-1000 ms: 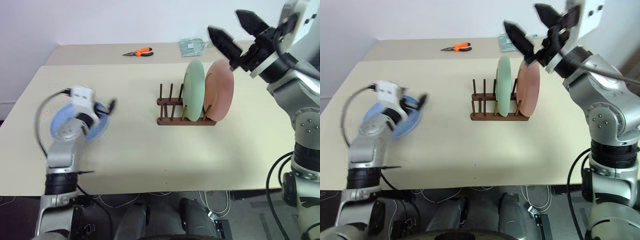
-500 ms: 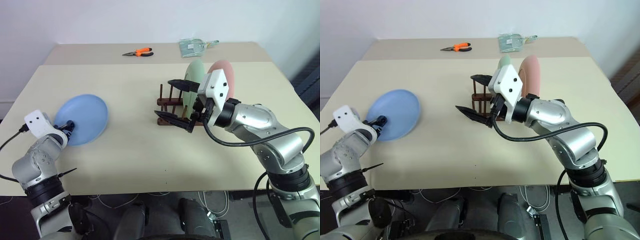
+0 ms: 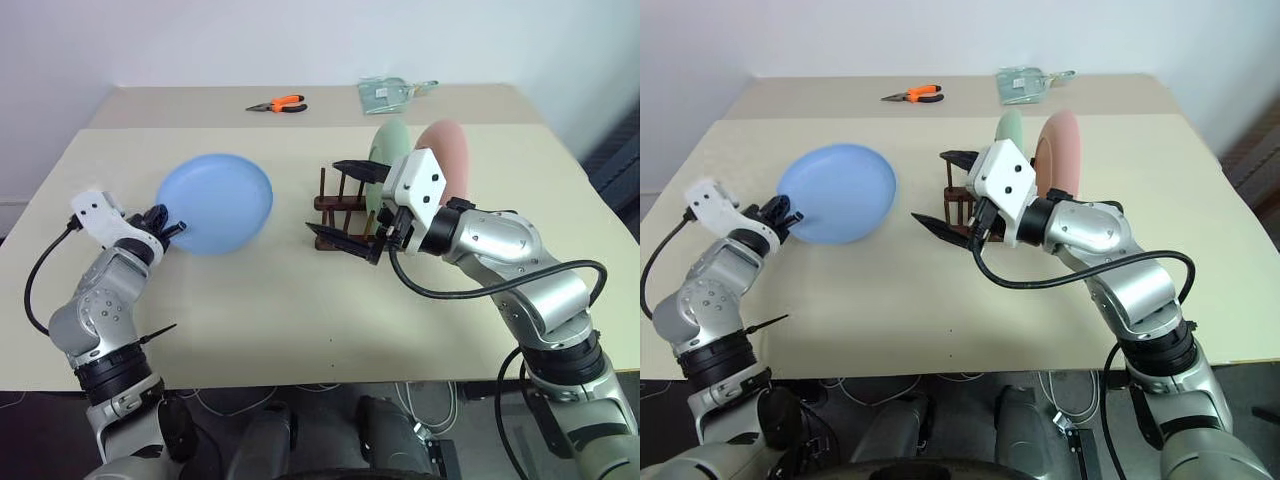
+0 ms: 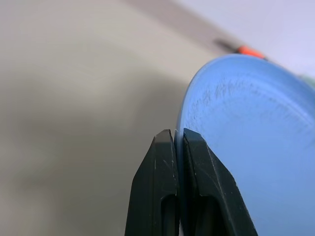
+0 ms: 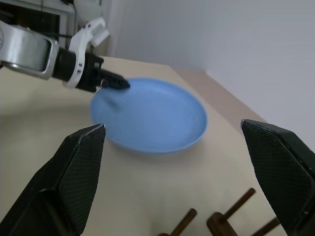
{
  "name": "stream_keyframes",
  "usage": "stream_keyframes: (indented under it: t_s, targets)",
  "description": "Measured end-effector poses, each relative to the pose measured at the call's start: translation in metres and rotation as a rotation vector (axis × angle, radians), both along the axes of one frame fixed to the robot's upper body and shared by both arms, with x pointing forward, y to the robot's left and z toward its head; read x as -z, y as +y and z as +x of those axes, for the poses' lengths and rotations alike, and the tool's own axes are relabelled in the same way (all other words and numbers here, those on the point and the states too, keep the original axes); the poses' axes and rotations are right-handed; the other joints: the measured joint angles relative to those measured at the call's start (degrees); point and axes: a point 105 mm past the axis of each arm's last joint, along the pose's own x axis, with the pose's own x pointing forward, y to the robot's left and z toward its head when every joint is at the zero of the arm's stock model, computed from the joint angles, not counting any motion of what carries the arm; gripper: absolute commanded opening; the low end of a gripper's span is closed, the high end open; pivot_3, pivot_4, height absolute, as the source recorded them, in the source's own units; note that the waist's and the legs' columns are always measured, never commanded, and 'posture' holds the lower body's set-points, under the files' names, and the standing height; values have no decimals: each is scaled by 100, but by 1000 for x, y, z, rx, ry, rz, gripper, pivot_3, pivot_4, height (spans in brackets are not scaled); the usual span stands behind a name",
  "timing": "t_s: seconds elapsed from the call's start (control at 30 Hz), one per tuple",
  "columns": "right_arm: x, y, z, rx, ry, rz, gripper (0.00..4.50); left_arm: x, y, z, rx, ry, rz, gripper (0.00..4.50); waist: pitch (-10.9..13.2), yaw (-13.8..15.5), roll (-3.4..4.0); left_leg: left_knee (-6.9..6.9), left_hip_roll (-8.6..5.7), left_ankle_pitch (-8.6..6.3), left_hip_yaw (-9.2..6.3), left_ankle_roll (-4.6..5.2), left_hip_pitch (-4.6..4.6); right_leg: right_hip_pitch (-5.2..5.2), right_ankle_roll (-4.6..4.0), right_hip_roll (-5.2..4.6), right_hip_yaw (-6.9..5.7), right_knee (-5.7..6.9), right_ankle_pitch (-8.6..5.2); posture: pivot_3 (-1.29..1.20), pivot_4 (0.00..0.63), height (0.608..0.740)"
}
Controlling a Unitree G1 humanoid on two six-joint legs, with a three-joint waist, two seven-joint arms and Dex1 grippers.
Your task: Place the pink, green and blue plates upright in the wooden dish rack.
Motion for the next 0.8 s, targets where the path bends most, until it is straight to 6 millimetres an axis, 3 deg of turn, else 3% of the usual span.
stream_keyframes:
  t_s: [0.07, 0.27, 0.37, 0.47, 0.7, 0.73, 0.77, 0.8]
  targets:
    - [3, 1, 1, 8, -55, -55, 4500, -14, -9, 0, 43, -68, 10, 39, 3, -9, -5, 0, 0, 0, 0, 0, -2, -1, 0, 0, -1, 0, 0, 0, 150, 740]
    - [15, 20, 12, -20, -345, -318, 4500, -96, -56, -5, 227, -356, 115, 39, 9, -18, -15, 2, -1, 3, 3, -5, 1, 3, 1, 0, 0, -2, 0, 0, 150, 740]
    - [14, 27, 14, -36, -449, -377, 4500, -107, -70, -7, 280, -386, 145, 39, 9, -22, -15, -3, 0, 4, 1, -6, 2, 1, 0, 1, 1, -1, 0, 0, 150, 740]
    - [21, 31, 25, -10, -509, -438, 3628, -107, -82, -7, 331, -378, 167, 0, 10, -27, -17, -3, 0, 6, 1, -9, 1, -1, -1, 3, 1, 0, 1, 0, 150, 740]
    - [29, 38, 28, -8, -616, -527, 128, -110, -91, -12, 385, -398, 183, 0, 13, -16, -23, -2, -1, 8, -2, -12, 1, 1, -2, 4, 1, 0, 1, 0, 150, 740]
    - [33, 39, 28, -15, -617, -542, 54, -112, -92, -13, 389, -405, 181, 0, 13, -16, -24, -2, -1, 8, -2, -13, 1, 1, -2, 4, 2, 0, 1, 0, 150, 740]
    - [34, 40, 27, -19, -631, -546, 0, -111, -91, -13, 387, -405, 166, 713, 16, -17, -19, -3, -2, 8, -1, -13, 1, 1, -2, 3, 3, 0, 1, 0, 150, 740]
    - [33, 41, 26, -18, -639, -542, 0, -112, -91, -12, 383, -414, 131, 1043, 15, -16, -21, -3, -1, 9, -3, -14, 1, 1, -2, 4, 2, 1, 1, 0, 150, 740]
